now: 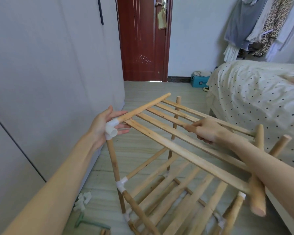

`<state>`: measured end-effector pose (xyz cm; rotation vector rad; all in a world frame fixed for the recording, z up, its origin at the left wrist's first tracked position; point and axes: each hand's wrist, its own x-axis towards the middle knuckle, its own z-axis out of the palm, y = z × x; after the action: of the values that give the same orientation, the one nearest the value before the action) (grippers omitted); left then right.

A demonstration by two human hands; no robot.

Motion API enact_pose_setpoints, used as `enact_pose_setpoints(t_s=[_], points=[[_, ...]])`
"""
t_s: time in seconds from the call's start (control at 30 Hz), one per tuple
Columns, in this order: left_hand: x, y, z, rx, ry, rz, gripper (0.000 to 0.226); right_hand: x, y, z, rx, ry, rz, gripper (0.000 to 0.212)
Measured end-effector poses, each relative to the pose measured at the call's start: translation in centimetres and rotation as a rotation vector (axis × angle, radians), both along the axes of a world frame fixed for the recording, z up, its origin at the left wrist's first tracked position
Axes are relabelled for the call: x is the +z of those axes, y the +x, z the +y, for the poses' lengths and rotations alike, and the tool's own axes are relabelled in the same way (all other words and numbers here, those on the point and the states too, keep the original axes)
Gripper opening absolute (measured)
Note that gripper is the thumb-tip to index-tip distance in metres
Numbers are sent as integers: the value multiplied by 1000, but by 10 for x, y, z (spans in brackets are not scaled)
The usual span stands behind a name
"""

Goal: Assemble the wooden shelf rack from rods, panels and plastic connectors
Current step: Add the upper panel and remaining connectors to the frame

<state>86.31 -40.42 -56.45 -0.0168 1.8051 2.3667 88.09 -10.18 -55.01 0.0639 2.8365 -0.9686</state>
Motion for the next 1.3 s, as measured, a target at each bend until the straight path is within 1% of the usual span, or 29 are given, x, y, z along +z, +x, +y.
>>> enact_pose_setpoints(t_s=[0.07,0.13,0.3,0.4,0.5,0.63,0.73,0.87,0.97,1.07,1.17,1.3], points=[[0,8,8,10,9,6,49,1,0,4,37,148,62,39],[-1,17,16,11,14,1,49,3,1,7,56,236,61,40],[-8,42,38,62,56,0,42,11,6,12,65,325,18,39],[-11,57,55,167,99,12,39,10,12,17,61,367,14,39],[-13,68,68,260,89,20,38,5,19,21,90,423,-36,42],[-9,75,74,282,94,7,35,-7,27,23,100,400,-76,45],[-6,77,71,201,23,22,27,-13,33,23,124,413,-85,42],[-6,77,66,99,-18,10,23,-13,37,24,124,418,-36,38],[-6,76,63,59,-28,-4,19,-16,36,26,69,364,35,33],[-4,77,62,33,-8,-17,26,-17,34,30,2,250,93,32],[-2,79,61,39,42,-40,32,-15,33,33,-10,209,173,34],[-1,79,60,57,88,-51,34,-10,32,36,-13,180,261,22]])
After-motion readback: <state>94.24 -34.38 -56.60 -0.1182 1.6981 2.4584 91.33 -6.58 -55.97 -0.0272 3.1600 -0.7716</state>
